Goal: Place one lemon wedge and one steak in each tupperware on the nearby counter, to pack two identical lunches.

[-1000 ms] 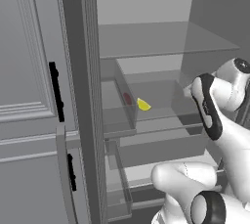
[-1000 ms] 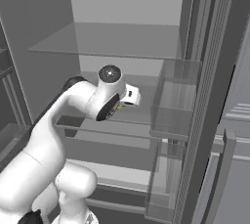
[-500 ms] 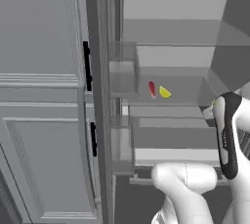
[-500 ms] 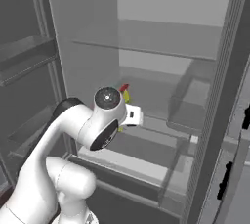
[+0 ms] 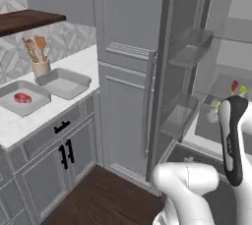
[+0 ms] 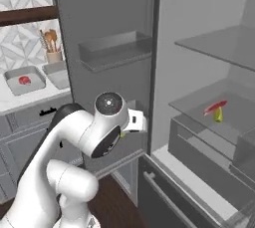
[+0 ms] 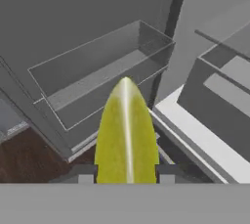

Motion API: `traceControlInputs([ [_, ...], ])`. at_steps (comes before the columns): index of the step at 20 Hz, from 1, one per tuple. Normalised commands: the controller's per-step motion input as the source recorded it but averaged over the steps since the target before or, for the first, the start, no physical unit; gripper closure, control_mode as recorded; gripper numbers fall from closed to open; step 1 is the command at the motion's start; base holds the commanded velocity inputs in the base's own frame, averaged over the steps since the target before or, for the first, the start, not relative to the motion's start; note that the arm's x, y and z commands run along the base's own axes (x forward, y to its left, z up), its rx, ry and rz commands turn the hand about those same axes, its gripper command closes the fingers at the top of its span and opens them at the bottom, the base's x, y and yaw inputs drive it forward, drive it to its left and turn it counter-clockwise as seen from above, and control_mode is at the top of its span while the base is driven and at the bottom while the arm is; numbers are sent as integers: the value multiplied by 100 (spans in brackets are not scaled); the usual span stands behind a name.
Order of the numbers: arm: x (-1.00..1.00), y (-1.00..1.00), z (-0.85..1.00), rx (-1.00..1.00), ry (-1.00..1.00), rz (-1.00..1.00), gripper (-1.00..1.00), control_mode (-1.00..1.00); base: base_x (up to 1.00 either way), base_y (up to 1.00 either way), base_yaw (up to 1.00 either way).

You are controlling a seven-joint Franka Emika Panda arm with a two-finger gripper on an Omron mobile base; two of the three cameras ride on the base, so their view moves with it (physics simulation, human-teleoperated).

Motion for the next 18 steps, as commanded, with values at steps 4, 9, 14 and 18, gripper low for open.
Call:
traceControlInputs([
  [4, 0, 0, 0, 0, 0, 0, 100, 100, -54, 60, 80],
  [9, 0, 0, 0, 0, 0, 0, 100, 100, -42, 96, 64],
  [14, 0, 0, 0, 0, 0, 0, 100, 100, 89, 57, 19],
  [18, 0, 0, 0, 0, 0, 0, 100, 100, 100, 1, 2],
])
